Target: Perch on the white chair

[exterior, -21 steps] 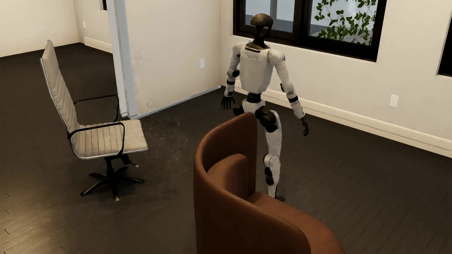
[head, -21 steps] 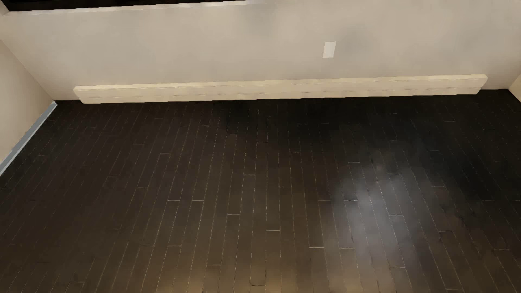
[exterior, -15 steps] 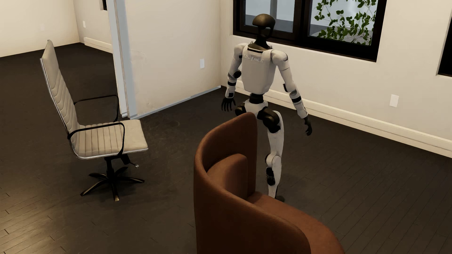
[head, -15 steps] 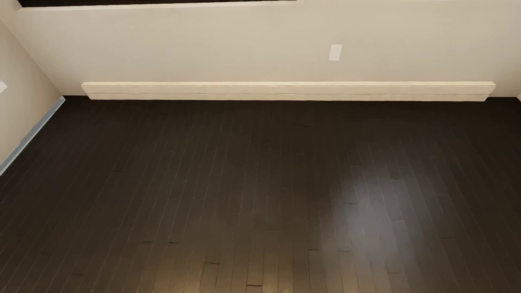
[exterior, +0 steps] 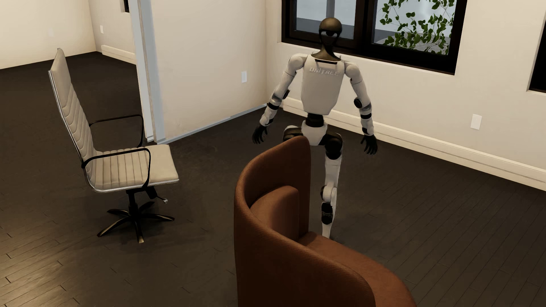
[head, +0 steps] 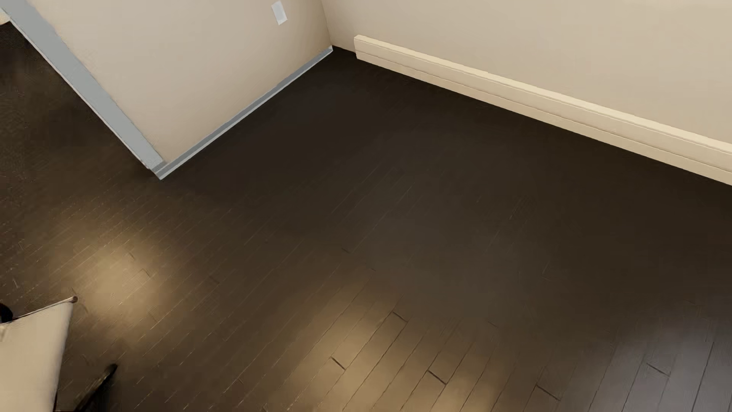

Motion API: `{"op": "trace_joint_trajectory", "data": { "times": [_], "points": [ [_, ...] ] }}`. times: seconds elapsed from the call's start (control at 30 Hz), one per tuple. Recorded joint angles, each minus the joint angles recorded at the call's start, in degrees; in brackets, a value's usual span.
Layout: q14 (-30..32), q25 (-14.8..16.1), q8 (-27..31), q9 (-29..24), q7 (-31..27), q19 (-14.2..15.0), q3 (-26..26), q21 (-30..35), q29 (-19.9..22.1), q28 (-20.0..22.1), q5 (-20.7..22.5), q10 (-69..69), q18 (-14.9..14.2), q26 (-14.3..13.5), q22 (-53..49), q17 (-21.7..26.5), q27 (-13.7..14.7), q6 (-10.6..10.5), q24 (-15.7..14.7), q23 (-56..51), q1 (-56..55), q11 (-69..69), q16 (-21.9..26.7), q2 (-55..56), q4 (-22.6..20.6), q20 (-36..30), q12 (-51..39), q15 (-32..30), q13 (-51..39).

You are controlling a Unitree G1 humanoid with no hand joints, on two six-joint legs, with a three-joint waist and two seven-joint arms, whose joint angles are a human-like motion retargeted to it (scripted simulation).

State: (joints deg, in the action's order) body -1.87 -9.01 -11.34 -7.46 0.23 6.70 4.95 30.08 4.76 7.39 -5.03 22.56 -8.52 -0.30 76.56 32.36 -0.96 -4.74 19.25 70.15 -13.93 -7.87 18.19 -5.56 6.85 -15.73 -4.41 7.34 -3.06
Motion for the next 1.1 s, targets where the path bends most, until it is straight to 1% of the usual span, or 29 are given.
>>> {"op": "trace_joint_trajectory", "data": {
  "times": [0.1, 0.17, 0.2, 0.23, 0.27, 0.3, 0.33, 0.37, 0.4, 0.43, 0.47, 0.5, 0.53, 0.57, 0.6, 0.63, 0.7, 0.73, 0.77, 0.8, 0.83, 0.87, 0.9, 0.93, 0.97, 1.0, 1.03, 1.07, 1.1],
  "points": [
    [0.18, -0.29, -2.2, -0.4, 1.37, -2.62, -0.09, -0.85, 0.05, 0.17, -0.31, -1.82, -0.25, -0.37, 0.18, -0.53, 0.58, 0.35, -0.08, -0.19, -0.36, 0.18, 0.67, -2.99, 2.55, 1.85, 0.69, 0.5, 0.48],
    [-0.68, -0.82, -3.88, -0.93, 3.31, -4.41, -0.15, -0.42, 0.72, 0.42, -0.25, -3.67, 1.05, -1.36, 0.04, -0.89, 1.29, 0.44, 0.79, -0.22, -0.48, 0.72, 1.03, -5.29, 3.27, 2.79, 0.92, -0.45, 0.08],
    [-1.07, -1.46, -4.66, -1.6, 4.87, -5.4, -0.08, -0.15, 0.48, 0.33, -0.38, -3.94, 1.79, -2.2, 0.25, -0.94, 1.47, 0.5, 1.83, -0.28, -0.19, 0.79, 1.16, -6.53, 3.21, 3.52, 0.57, -1.61, -0.59],
    [-3.02, 3.14, -4.64, 1.7, 3.74, -0.92, 0.44, -0.98, 4.03, -0.96, 0.02, -2.88, 0.88, 2.64, -1.68, -1.47, 0.12, 0.03, -1.05, -0.07, -2.32, 2.55, 1.05, -6.85, 1.38, 2.43, 3.18, 1.26, 1.21],
    [-2.17, 3.26, -5.02, 1.93, 4.09, -0.62, 0.38, -0.97, 4.28, -1.25, -0.37, -3.92, 1.45, 2.55, -1.91, -1.47, 0.25, 0.1, -0.54, -0.91, -1.55, 1.56, 1.17, -7.41, 0.2, 2.55, 3.77, 0.76, 1.36],
    [1.94, 4.29, -5.06, 2.05, 2.78, 0.85, 0.41, -1.23, 5.49, -1.01, -2.17, -5.46, 0.16, 2.36, -1.78, -1.7, 0.61, 0.77, -0.78, -1.28, -1.2, -1.53, 1.25, -7.22, -1.32, 1.58, 4.1, 0.77, 1.38],
    [1.97, 5.47, -4.79, 2.08, 1.16, 3.29, 0.43, -1.31, 6.39, -1.19, -4.48, -4.69, 0.83, 1.96, -1.6, -1.97, 0.84, 1.38, -0.67, -0.93, -1.16, -5.37, 1.41, -6.92, -3.17, -0.21, 4.33, 0.66, 1.42],
    [2.07, 6.68, -4.96, 1.75, 1.21, 6.16, 0.43, -1.32, 6.23, -1.06, -6.82, -5.01, 1.98, 1.92, -1.87, -1.62, 0.6, 1.52, -0.42, -1.44, 0.15, -10.44, 1.55, -6.25, -4.59, -1.54, 4.68, -0.53, 1.86],
    [1.68, 7.36, -4.81, 1.34, 2.3, 8.11, 0.05, -0.86, 5.43, -0.87, -8.93, -6.3, 3.62, 1.85, -2.27, -1.01, 0.48, 1.19, -0.23, -1.96, 2.32, -16.79, 1.53, -4.49, -5.78, -1.32, 5.02, -2.61, 1.91],
    [1.76, 7.42, -3.74, 1.08, 2.58, 8.4, -0.66, -0.31, 5.2, -1.3, -10.42, -8.47, 5.42, 2.3, -2.69, -1.0, 0.05, 1.01, 0.03, -1.94, 4.71, -23.77, 1.8, -1.37, -6.79, -0.37, 5.16, -4.71, 1.45],
    [1.91, 7.34, -1.88, 0.48, 2.17, 9.54, -1.25, -0.85, 5.73, -0.78, -11.35, -9.94, 6.54, 2.35, -2.72, -1.63, -0.07, 1.18, -0.76, -1.81, 6.52, -29.74, 2.39, 1.83, -7.34, -0.83, 4.85, -5.22, 0.87],
    [1.98, 8.37, 0.41, -0.29, 1.74, 9.41, -2.12, -0.9, 6.5, -0.66, -10.51, -11.66, 6.99, 2.76, -2.72, -2.48, -0.08, 1.29, -1.67, -1.94, 8.9, -34.53, 3.05, 4.82, -7.67, -1.66, 4.4, -4.01, 0.66],
    [1.92, 9.35, 2.95, -0.66, 1.18, 6.68, -3.23, -0.34, 6.22, -0.67, -8.22, -13.26, 7.3, 3.25, -2.66, -3.15, -0.12, 1.27, -2.03, -2.0, 11.01, -37.6, 3.55, 7.53, -8.07, -2.59, 4.17, -1.64, 0.68],
    [1.25, 8.34, 5.36, -1.08, 0.84, 4.67, -4.22, -0.4, 5.11, -0.63, -5.92, -13.64, 7.52, 3.18, -2.64, -3.58, -0.06, 1.36, -2.36, -2.11, 12.39, -39.49, 4.0, 10.63, -8.27, -4.03, 3.7, 0.39, 0.51],
    [-0.11, 6.61, 7.23, -1.3, 0.9, 5.92, -5.17, -1.12, 3.98, -0.75, -4.12, -12.37, 7.63, 2.86, -2.7, -3.96, 0.19, 1.71, -2.3, -2.4, 12.62, -40.35, 4.53, 14.33, -8.33, -5.22, 3.01, 1.09, 0.4],
    [-1.15, 5.8, 8.74, -1.51, 1.01, 6.8, -5.9, -1.75, 3.45, -1.08, -2.26, -11.8, 7.96, 3.02, -3.06, -4.24, 0.22, 1.98, -2.22, -2.74, 13.33, -39.72, 5.02, 18.02, -8.42, -6.09, 2.26, 1.8, 0.45],
    [-2.59, 5.92, 10.69, -1.67, 0.45, 5.84, -6.79, -1.76, 3.12, -0.93, 1.64, -13.19, 8.24, 3.17, -3.93, -4.62, 0.09, 2.25, -2.54, -2.34, 16.25, -32.54, 5.4, 23.36, -8.83, -7.6, 1.04, 2.94, 0.53],
    [-3.01, 5.32, 10.48, -1.69, 0.59, 6.43, -7.1, -2.48, 2.75, -1.02, 2.62, -13.94, 7.94, 2.74, -4.31, -4.53, 0.24, 2.35, -2.54, -2.0, 17.75, -26.17, 5.35, 24.76, -9.04, -8.34, 0.32, 2.01, 0.51],
    [-3.94, 4.85, 9.58, -1.72, 0.85, 5.93, -7.48, -3.43, 2.67, -0.87, 3.6, -14.2, 8.18, 2.49, -4.94, -4.27, 0.21, 2.35, -2.09, -1.73, 18.85, -19.66, 5.28, 25.62, -9.35, -9.14, -0.38, 1.93, 0.52],
    [-5.08, 4.79, 8.82, -1.86, 1.12, 4.25, -7.57, -4.31, 2.25, -1.28, 4.5, -14.54, 8.61, 2.61, -5.77, -4.03, -0.07, 2.34, -1.79, -1.69, 20.47, -14.6, 5.24, 25.99, -9.64, -9.69, -0.87, 1.75, 0.79],
    [-6.01, 4.75, 8.04, -2.26, 1.52, 3.85, -7.64, -4.88, 1.96, -1.4, 4.92, -14.85, 8.84, 2.38, -6.36, -3.74, -0.38, 2.31, -1.48, -1.41, 22.67, -11.71, 5.16, 25.85, -9.97, -10.12, -1.13, 1.14, 0.93],
    [-6.77, 5.05, 7.55, -2.46, 1.83, 5.4, -7.72, -5.12, 2.05, -1.47, 4.9, -15.03, 9.0, 2.1, -6.71, -3.53, -0.53, 2.31, -1.29, -1.21, 25.01, -11.49, 5.06, 25.79, -10.44, -10.47, -1.09, -0.14, 1.18],
    [-7.54, 5.22, 7.15, -2.14, 2.27, 7.71, -7.81, -5.38, 2.15, -1.56, 4.72, -14.55, 8.95, 1.89, -7.02, -3.33, -0.49, 2.24, -1.01, -1.1, 27.02, -12.84, 5.01, 25.56, -10.85, -10.36, -0.56, -1.64, 1.67],
    [-8.37, 4.73, 6.55, -1.18, 2.92, 8.92, -7.8, -6.64, 1.7, -1.58, 4.5, -12.75, 9.09, 1.9, -7.37, -3.09, -0.71, 2.05, -0.49, -1.1, 28.04, -13.29, 5.05, 24.4, -10.99, -9.81, 0.41, -4.54, 2.39],
    [-9.64, 4.03, 5.91, -0.08, 3.79, 6.49, -7.79, -8.19, 0.93, -1.99, 4.92, -8.27, 8.64, 2.0, -7.64, -2.85, -0.91, 1.55, 0.11, -1.49, 27.61, -11.91, 5.12, 22.14, -10.47, -9.13, 1.38, -5.44, 3.33],
    [-9.79, 4.02, 7.1, 0.55, 4.2, 5.24, -7.73, -8.19, 1.37, -1.78, 5.94, -0.37, 6.1, 1.96, -7.09, -2.92, -0.69, 0.65, 0.21, -1.4, 25.16, -12.51, 4.97, 21.1, -9.1, -8.13, 1.89, -5.72, 3.59],
    [-7.13, 4.22, 7.99, 1.07, 3.61, 4.76, -7.26, -7.53, 1.95, -1.24, 6.79, 10.35, 0.52, 2.03, -6.13, -3.19, -0.91, 0.0, -0.57, -1.0, 21.15, -12.18, 4.78, 19.27, -6.79, -7.95, 2.67, -5.91, 3.9],
    [1.45, 3.62, 7.32, 0.97, 4.25, 2.56, -6.35, -7.65, 1.23, -2.54, 7.39, 21.6, -8.31, 2.02, -5.49, -3.19, -1.15, -0.59, -0.65, -1.6, 17.1, -10.24, 4.95, 15.92, -3.85, -8.34, 3.09, -6.19, 4.61],
    [3.47, 2.81, 6.43, -0.17, 4.78, 0.29, -5.42, -8.04, 0.58, -3.58, 7.49, 31.53, -8.88, 2.17, -5.48, -2.91, -1.11, -1.02, 0.22, -2.52, 12.61, -9.07, 5.15, 12.83, -1.39, -7.55, 2.47, -6.33, 4.36]
  ]
}}
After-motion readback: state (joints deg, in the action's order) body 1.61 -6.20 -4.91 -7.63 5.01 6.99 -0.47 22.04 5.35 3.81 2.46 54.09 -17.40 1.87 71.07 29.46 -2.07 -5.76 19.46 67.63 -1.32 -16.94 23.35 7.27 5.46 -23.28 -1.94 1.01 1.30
